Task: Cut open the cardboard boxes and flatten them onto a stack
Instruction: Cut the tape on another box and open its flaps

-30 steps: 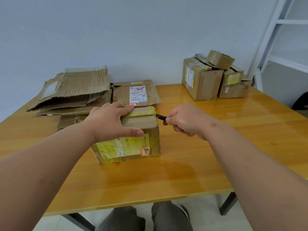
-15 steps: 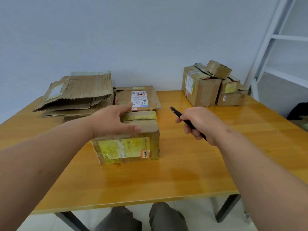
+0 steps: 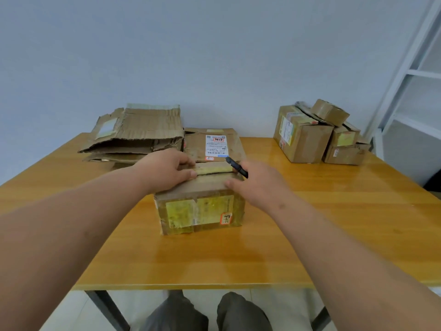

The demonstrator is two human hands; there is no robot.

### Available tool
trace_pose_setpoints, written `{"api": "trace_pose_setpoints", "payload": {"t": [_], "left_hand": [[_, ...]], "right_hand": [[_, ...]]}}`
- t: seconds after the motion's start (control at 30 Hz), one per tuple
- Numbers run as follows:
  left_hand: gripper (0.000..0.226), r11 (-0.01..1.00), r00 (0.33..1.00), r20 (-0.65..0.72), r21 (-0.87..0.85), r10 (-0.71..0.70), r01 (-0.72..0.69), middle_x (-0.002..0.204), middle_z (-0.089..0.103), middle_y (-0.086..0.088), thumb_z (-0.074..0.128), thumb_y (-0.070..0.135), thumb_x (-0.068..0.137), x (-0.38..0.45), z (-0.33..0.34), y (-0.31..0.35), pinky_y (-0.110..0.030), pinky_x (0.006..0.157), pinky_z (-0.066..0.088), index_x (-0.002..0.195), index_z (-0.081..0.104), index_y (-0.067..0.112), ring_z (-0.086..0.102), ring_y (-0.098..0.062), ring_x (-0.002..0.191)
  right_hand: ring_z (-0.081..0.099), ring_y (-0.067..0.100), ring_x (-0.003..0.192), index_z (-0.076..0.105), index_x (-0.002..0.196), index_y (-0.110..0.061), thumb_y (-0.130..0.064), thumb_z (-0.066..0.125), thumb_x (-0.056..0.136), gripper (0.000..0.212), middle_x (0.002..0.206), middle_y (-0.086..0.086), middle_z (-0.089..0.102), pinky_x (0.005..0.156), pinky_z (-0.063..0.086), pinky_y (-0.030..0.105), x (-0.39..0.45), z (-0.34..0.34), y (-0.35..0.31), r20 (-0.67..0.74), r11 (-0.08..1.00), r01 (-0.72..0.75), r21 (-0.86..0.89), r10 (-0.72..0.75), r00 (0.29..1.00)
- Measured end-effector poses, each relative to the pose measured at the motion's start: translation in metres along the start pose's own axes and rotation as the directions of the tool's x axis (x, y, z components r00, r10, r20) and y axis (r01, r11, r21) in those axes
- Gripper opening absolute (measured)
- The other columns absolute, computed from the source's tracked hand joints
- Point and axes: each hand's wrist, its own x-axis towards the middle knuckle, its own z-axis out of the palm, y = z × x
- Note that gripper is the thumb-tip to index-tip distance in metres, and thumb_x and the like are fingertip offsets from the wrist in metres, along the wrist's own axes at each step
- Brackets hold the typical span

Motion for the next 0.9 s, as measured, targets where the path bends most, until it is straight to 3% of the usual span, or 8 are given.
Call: {"api": "trace_pose_setpoints", "payload": {"t": [0.07, 0.13, 0.23, 0.43, 0.53, 0.63, 0.77, 0.9], "left_hand": [[0.037, 0.993, 0.999, -0.002, 0.112, 0.039, -0.039, 0.128, 0.056, 0.005, 0.046, 0.049, 0.099, 0.001, 0.001, -0.002, -0.030, 0.085, 0.044, 0.132, 0.056, 0.035, 0.055, -0.019, 0.112], [0.038, 0.978, 0.997, -0.005, 0.196, 0.080, -0.078, 0.131, 0.053, 0.004, 0.038, 0.048, 0.101, 0.001, 0.003, -0.005, -0.033, 0.087, 0.045, 0.132, 0.054, 0.034, 0.054, -0.020, 0.114], [0.038, 0.962, 0.993, -0.012, 0.248, 0.118, -0.111, 0.130, 0.053, 0.002, 0.032, 0.045, 0.104, 0.000, 0.005, -0.005, -0.035, 0.088, 0.044, 0.133, 0.053, 0.031, 0.054, -0.021, 0.114], [0.041, 0.939, 0.991, 0.019, 0.316, 0.133, -0.132, 0.127, 0.053, 0.002, 0.028, 0.044, 0.105, 0.001, 0.003, -0.002, -0.033, 0.091, 0.044, 0.133, 0.053, 0.026, 0.053, -0.020, 0.115], [0.044, 0.958, 0.993, -0.008, 0.264, 0.120, -0.114, 0.130, 0.055, 0.002, 0.030, 0.048, 0.103, 0.000, 0.004, -0.005, -0.035, 0.095, 0.045, 0.134, 0.054, 0.027, 0.053, -0.019, 0.116], [0.059, 0.984, 0.997, -0.023, 0.165, 0.079, -0.074, 0.139, 0.054, 0.004, 0.040, 0.062, 0.094, -0.008, 0.005, -0.011, -0.037, 0.100, 0.045, 0.142, 0.050, 0.029, 0.051, -0.019, 0.124], [0.074, 0.993, 1.000, -0.030, -0.119, 0.009, -0.012, 0.146, 0.048, 0.009, 0.060, 0.066, 0.081, -0.015, 0.009, -0.019, -0.028, 0.102, 0.039, 0.146, 0.043, 0.033, 0.047, -0.015, 0.131], [0.077, 0.970, 1.000, -0.009, -0.242, 0.011, -0.013, 0.141, 0.051, 0.011, 0.071, 0.060, 0.077, -0.012, 0.010, -0.024, -0.024, 0.096, 0.039, 0.143, 0.044, 0.033, 0.050, -0.011, 0.123]], "right_hand": [[0.056, 0.016, 0.083, 0.059, 0.102, -0.023, -0.048, 0.061, 0.090, 0.028, 0.092, -0.004, 0.060, 0.062, 0.042, 0.032, -0.002, 0.002, 0.001, -0.015, 0.999, -0.006, 0.032, 0.006, 1.000], [0.053, 0.015, 0.077, 0.056, 0.097, -0.022, -0.047, 0.060, 0.091, 0.026, 0.088, -0.003, 0.057, 0.059, 0.039, 0.032, -0.004, 0.005, 0.001, -0.034, 0.999, -0.002, 0.041, 0.004, 0.999], [0.045, 0.012, 0.065, 0.049, 0.085, -0.020, -0.047, 0.059, 0.092, 0.029, 0.077, -0.004, 0.049, 0.054, 0.030, 0.030, -0.007, 0.009, 0.001, -0.057, 0.998, -0.016, 0.064, 0.020, 0.998], [0.044, 0.010, 0.065, 0.043, 0.081, -0.025, -0.046, 0.061, 0.091, 0.029, 0.077, -0.006, 0.048, 0.053, 0.030, 0.028, -0.006, 0.005, -0.002, -0.036, 0.998, -0.034, 0.050, 0.036, 0.999], [0.052, 0.015, 0.075, 0.052, 0.097, -0.022, -0.044, 0.058, 0.092, 0.023, 0.084, -0.005, 0.055, 0.058, 0.039, 0.032, 0.000, 0.003, -0.004, -0.032, 1.000, -0.016, 0.000, 0.016, 0.999], [0.051, 0.016, 0.074, 0.050, 0.097, -0.023, -0.043, 0.051, 0.093, 0.021, 0.082, -0.007, 0.054, 0.055, 0.035, 0.032, 0.009, 0.002, -0.007, -0.058, 0.991, 0.022, -0.132, -0.030, 0.998], [0.048, 0.019, 0.084, 0.050, 0.103, -0.028, -0.057, 0.056, 0.088, 0.032, 0.096, -0.007, 0.047, 0.062, 0.036, 0.032, 0.024, -0.001, -0.014, -0.078, 0.949, 0.078, -0.307, -0.106, 0.991], [0.052, 0.021, 0.083, 0.058, 0.102, -0.028, -0.057, 0.056, 0.089, 0.032, 0.097, -0.004, 0.060, 0.062, 0.039, 0.033, 0.044, -0.004, -0.019, 0.064, 0.912, 0.200, -0.357, -0.189, 0.980]]}}
